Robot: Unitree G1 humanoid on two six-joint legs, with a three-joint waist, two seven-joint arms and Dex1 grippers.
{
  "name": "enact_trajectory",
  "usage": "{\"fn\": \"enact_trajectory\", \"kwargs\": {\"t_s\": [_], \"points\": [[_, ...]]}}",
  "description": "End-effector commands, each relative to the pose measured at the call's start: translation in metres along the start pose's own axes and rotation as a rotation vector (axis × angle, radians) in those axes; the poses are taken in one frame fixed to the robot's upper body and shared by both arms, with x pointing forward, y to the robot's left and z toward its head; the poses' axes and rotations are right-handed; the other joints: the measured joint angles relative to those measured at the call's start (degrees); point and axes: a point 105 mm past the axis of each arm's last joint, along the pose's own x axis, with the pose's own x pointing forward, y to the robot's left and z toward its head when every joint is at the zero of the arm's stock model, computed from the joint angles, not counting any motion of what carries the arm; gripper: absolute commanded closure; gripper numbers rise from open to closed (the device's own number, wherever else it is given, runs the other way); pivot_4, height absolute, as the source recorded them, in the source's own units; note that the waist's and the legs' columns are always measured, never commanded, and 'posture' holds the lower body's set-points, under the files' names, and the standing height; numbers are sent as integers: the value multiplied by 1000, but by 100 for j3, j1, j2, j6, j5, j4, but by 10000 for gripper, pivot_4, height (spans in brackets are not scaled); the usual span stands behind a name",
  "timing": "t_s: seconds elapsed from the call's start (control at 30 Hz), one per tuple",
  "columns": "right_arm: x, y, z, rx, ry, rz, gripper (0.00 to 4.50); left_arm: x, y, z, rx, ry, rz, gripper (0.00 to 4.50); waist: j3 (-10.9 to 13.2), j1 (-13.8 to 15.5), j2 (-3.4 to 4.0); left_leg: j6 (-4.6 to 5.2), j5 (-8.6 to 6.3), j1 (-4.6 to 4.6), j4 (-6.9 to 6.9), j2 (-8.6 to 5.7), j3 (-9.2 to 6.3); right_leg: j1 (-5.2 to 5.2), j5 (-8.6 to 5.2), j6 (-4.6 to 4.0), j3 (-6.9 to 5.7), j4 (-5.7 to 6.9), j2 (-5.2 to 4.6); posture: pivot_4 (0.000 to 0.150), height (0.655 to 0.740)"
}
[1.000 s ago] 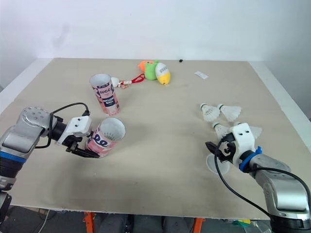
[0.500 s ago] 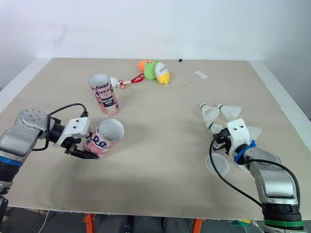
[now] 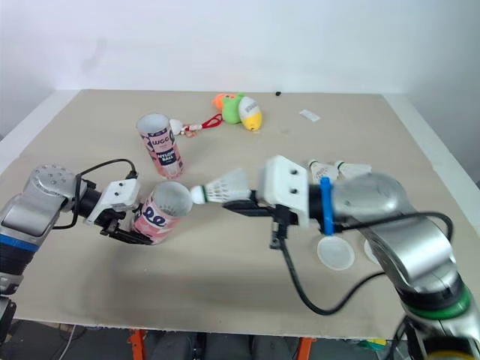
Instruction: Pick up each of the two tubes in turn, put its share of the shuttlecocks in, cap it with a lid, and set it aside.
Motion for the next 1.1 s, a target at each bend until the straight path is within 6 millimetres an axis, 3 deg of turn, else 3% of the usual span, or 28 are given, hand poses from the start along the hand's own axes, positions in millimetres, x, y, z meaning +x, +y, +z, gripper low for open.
{"fn": "enact_trajectory", "kwargs": {"t_s": [0.03, 0.4, 0.67, 0.7, 0.73, 1.0, 1.1], "points": [[20, -7, -2, -129, 45, 91, 43797, 15, -5, -6, -18, 12, -45, 15103, -3, 35, -8, 0, 0, -1, 0, 2, -2, 0, -2, -2, -6, 0, 0, 1500, 7323], [56, -8, -30, -324, 168, 274, 43797, 10, -10, -10, -46, 11, -16, 15103, -3, -4, -7, 0, 0, -7, 0, -1, -20, -5, 3, 14, -24, 9, -15, 1500, 7323], [73, -12, -26, -346, 150, 304, 43797, 10, -11, -9, -53, 8, -8, 15103, -5, -48, -3, 14, 8, 33, -4, 45, -19, 6, 4, -75, -31, 38, 61, 1500, 7323], [73, -12, -25, -350, 145, 313, 38081, 11, -10, -9, -53, 8, -8, 15103, -5, -48, -2, 14, 8, 36, -4, 57, -19, 6, 6, -85, -31, 40, 73, 1500, 7323], [72, -11, -24, -357, 139, 325, 36589, 11, -11, -9, -52, 7, -9, 15103, -5, -48, -2, 14, 8, 38, -4, 63, -18, 6, 9, -91, -31, 40, 79, 1500, 7323], [56, -10, -2, -331, 33, 391, 2362, 13, -9, -8, -48, 2, -11, 15103, -3, -25, 2, 15, 10, 31, -4, 96, -20, 1, 10, -116, -44, 41, 95, 1500, 7323], [51, -24, 18, -266, -58, 345, 2362, 14, -8, -8, -46, 0, -13, 15103, 2, 12, 10, 14, 10, 21, -4, 91, -19, -4, 10, -113, -43, 39, 87, 1500, 7323]]}}
